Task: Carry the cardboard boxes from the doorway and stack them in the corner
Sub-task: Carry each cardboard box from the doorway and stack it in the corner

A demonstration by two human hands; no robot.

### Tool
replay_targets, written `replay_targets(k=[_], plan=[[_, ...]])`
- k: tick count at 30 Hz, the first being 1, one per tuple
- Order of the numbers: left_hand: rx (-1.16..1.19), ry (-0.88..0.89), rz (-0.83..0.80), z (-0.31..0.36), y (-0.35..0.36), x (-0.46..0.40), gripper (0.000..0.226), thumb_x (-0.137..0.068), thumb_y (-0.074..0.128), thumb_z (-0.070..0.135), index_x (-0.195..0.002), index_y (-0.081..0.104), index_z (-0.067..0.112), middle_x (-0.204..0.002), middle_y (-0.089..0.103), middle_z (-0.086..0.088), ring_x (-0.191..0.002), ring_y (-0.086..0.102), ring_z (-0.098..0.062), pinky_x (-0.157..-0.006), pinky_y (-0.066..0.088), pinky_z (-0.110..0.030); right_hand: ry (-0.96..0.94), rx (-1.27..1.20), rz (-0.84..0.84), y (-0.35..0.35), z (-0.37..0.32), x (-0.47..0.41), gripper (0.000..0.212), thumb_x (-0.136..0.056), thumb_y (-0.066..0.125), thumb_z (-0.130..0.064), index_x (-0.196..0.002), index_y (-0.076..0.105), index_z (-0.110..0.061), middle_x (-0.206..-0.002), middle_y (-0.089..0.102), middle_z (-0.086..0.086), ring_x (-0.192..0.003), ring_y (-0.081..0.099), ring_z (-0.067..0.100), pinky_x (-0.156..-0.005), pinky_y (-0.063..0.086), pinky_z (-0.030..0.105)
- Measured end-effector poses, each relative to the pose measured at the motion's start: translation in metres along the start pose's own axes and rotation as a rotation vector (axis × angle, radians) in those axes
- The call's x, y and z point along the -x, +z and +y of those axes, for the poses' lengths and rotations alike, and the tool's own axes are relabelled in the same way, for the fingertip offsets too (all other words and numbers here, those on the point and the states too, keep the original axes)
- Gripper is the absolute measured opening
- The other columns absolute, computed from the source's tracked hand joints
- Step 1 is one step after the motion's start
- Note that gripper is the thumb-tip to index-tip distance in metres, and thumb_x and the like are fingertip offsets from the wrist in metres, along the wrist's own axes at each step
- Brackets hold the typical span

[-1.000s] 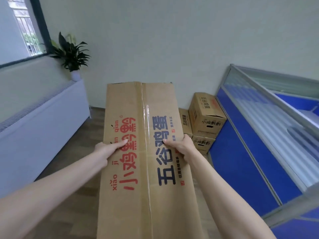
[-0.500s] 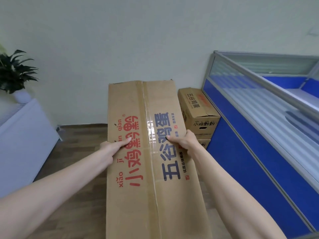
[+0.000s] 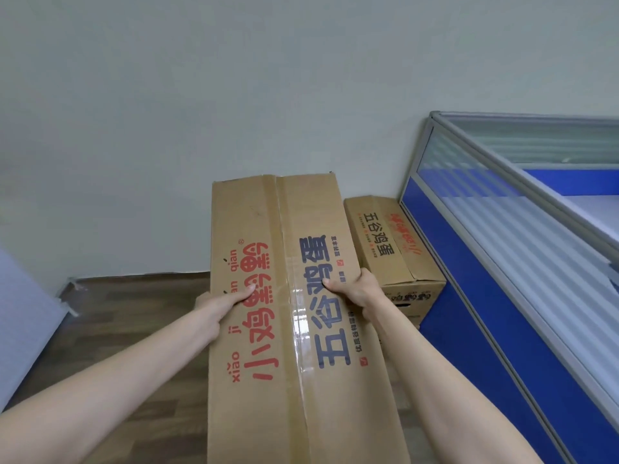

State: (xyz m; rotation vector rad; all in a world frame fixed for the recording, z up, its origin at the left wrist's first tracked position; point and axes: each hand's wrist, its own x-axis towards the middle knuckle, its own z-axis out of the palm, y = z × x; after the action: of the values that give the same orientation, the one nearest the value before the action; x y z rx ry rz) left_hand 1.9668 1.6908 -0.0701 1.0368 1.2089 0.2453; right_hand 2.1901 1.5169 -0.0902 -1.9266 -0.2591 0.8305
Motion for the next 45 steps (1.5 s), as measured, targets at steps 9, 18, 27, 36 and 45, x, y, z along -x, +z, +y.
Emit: replay_targets(k=[9, 18, 27, 36, 45], plan=[[-0.02, -0.072, -0.054, 0.083, 0.106, -0.221, 0.082, -0.053, 0.098, 0.032, -0.123, 0.063, 0.011, -0.106, 0.075, -0.018, -0.098, 0.07, -0.038, -0.09, 0.055, -0.057, 0.126, -0.005, 0.054, -0.024, -0.04, -0.228, 0.075, -0.062, 0.096, -0.035, -0.121, 0.057, -0.013, -0.115, 0.072, 0.007, -0.101, 0.07, 0.024, -0.085, 0.058, 0.041], [-0.048, -0.185, -0.027, 0.15, 0.181, -0.387, 0.113, -0.032, 0.097, 0.045, -0.133, 0.057, 0.013, -0.111, 0.073, -0.015, -0.1, 0.069, -0.036, -0.092, 0.054, -0.059, 0.252, -0.028, 0.015, -0.034, -0.072, -0.413, 0.044, -0.074, 0.09, -0.025, -0.1, 0.056, -0.018, -0.102, 0.071, 0.005, -0.093, 0.071, 0.023, -0.089, 0.059, 0.045], [-0.098, -0.225, 0.028, 0.142, 0.255, -0.534, 0.106, -0.04, 0.097, 0.047, -0.132, 0.056, 0.015, -0.111, 0.073, -0.011, -0.101, 0.069, -0.033, -0.096, 0.052, -0.056, 0.329, -0.04, 0.001, -0.039, -0.03, -0.571, 0.063, -0.073, 0.091, -0.027, -0.122, 0.053, -0.014, -0.113, 0.07, 0.007, -0.102, 0.069, 0.024, -0.092, 0.057, 0.045], [-0.142, -0.227, 0.059, 0.127, 0.298, -0.609, 0.086, -0.065, 0.092, 0.036, -0.137, 0.053, 0.01, -0.124, 0.068, -0.015, -0.101, 0.06, -0.03, -0.088, 0.046, -0.047, 0.395, -0.05, -0.011, -0.048, -0.003, -0.647, 0.075, -0.074, 0.09, -0.029, -0.134, 0.047, -0.014, -0.124, 0.066, 0.008, -0.115, 0.065, 0.029, -0.101, 0.053, 0.048], [-0.302, -0.148, 0.05, 0.135, 0.318, -0.65, 0.096, -0.068, 0.091, 0.03, -0.147, 0.04, 0.013, -0.142, 0.057, -0.013, -0.133, 0.051, -0.036, -0.109, 0.039, -0.057, 0.322, 0.022, 0.055, -0.035, -0.01, -0.677, 0.071, -0.084, 0.081, -0.028, -0.147, 0.047, -0.023, -0.146, 0.056, 0.003, -0.136, 0.052, 0.028, -0.113, 0.043, 0.052]])
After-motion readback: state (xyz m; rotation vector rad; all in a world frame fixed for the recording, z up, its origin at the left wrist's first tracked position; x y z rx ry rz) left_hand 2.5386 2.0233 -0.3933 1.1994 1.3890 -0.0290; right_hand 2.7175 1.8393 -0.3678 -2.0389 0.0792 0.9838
